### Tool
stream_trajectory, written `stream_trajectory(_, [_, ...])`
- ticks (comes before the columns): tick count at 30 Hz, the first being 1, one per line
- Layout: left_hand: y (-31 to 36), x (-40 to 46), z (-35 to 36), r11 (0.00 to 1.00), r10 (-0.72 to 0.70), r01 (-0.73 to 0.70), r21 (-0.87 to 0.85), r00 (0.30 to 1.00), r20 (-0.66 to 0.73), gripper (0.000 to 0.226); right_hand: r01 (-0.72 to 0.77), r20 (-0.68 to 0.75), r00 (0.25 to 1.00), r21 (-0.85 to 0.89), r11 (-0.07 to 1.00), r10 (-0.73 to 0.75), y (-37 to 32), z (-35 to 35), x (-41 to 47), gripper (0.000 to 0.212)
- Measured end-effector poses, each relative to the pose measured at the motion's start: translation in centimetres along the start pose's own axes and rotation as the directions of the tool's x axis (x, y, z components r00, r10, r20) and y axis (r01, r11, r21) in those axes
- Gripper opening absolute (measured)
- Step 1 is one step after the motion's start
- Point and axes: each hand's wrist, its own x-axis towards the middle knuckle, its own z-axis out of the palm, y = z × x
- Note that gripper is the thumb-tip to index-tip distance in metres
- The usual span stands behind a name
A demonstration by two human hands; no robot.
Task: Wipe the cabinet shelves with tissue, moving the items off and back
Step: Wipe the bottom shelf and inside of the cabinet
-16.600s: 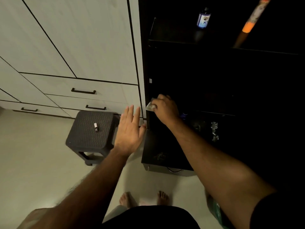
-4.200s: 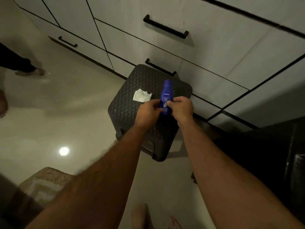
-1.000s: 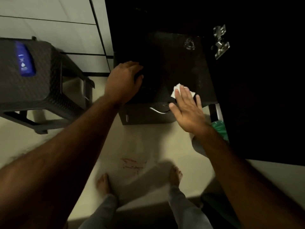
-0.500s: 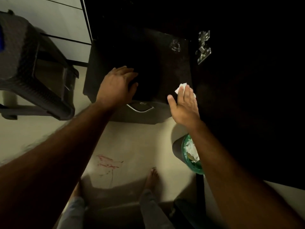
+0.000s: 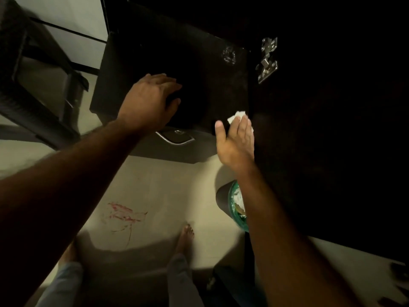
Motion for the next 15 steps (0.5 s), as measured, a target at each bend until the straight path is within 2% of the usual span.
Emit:
stream_trajectory(2, [0.1,-0.2,-0.1,1.000,0.015,-0.015,-0.014,1.000,-0.001,0.040,-0.009,-0.008,1.000,-0.004,1.000,0.009,0.8,0.6,-2.4,0.077])
stream_trajectory(5, [-0.4,-0.3,-0.3,1.000,0.021,-0.020,-0.007,1.000,0.008,0.040,-0.048,0.070,0.996,0.007,0.999,0.047,0.6,0.4,-2.1,0.082])
stream_trajectory(11, [-1.9,0.5,-0.4,1.000,0.011,-0.011,0.004,1.000,0.005,0.041,-0.077,0.134,0.988,-0.049,0.996,0.083,-2.1,-1.2,3.3,0.088])
stream_trajectory(15, [-2.8,2.0,-0.2,1.000,0.014,-0.014,0.020,1.000,-0.007,0.041,-0.102,0.189,0.976,-0.027,0.994,0.106,-4.3,-3.1,7.4,0.090])
